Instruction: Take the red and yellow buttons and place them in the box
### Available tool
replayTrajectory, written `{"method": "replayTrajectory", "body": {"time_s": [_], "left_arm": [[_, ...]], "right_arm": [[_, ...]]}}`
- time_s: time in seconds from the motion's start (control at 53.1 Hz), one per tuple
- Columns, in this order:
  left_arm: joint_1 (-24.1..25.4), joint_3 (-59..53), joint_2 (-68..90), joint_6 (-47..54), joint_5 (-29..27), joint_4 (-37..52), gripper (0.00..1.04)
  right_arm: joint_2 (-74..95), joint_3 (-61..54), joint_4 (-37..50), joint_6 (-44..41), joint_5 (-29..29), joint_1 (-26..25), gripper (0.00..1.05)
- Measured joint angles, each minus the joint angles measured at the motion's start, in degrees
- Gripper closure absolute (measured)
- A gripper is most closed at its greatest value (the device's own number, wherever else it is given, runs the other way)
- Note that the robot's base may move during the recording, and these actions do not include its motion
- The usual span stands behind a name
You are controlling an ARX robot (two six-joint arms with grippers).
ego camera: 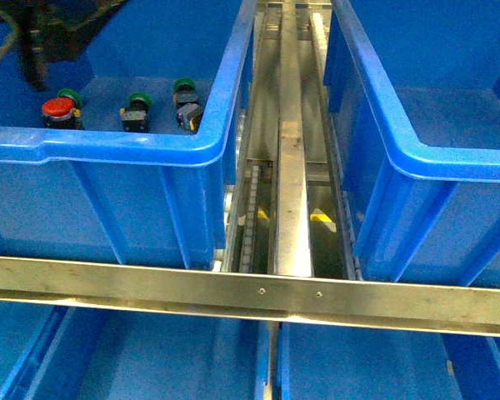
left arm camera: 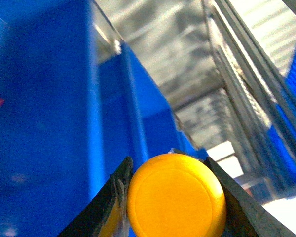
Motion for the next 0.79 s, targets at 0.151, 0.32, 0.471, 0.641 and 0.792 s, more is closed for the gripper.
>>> {"method": "replayTrajectory", "body": {"time_s": [0.151, 0.32, 0.471, 0.641, 0.792], "left_arm": [[-9.73, 4.90, 4.52, -10.14, 3.08, 10.43, 0.71], [-16.57, 11.67, 7.34, -15.80, 3.82, 15.12, 0.71], [-18.88, 15.08, 10.12, -16.46, 5.95, 12.74, 0.71], [-19.58, 17.42, 11.28, -12.31, 8.09, 5.14, 0.71], [-19.80, 17.46, 10.69, -9.09, 9.29, 2.32, 0.71]], "right_arm": [[0.00, 0.00, 0.00, 0.00, -0.04, 0.00, 0.06], [0.00, 0.00, 0.00, -0.02, -0.02, 0.00, 0.06], [0.00, 0.00, 0.00, 0.00, -0.02, 0.00, 0.06], [0.00, 0.00, 0.00, 0.00, -0.02, 0.00, 0.06], [0.00, 0.00, 0.00, 0.00, -0.02, 0.00, 0.06]]}}
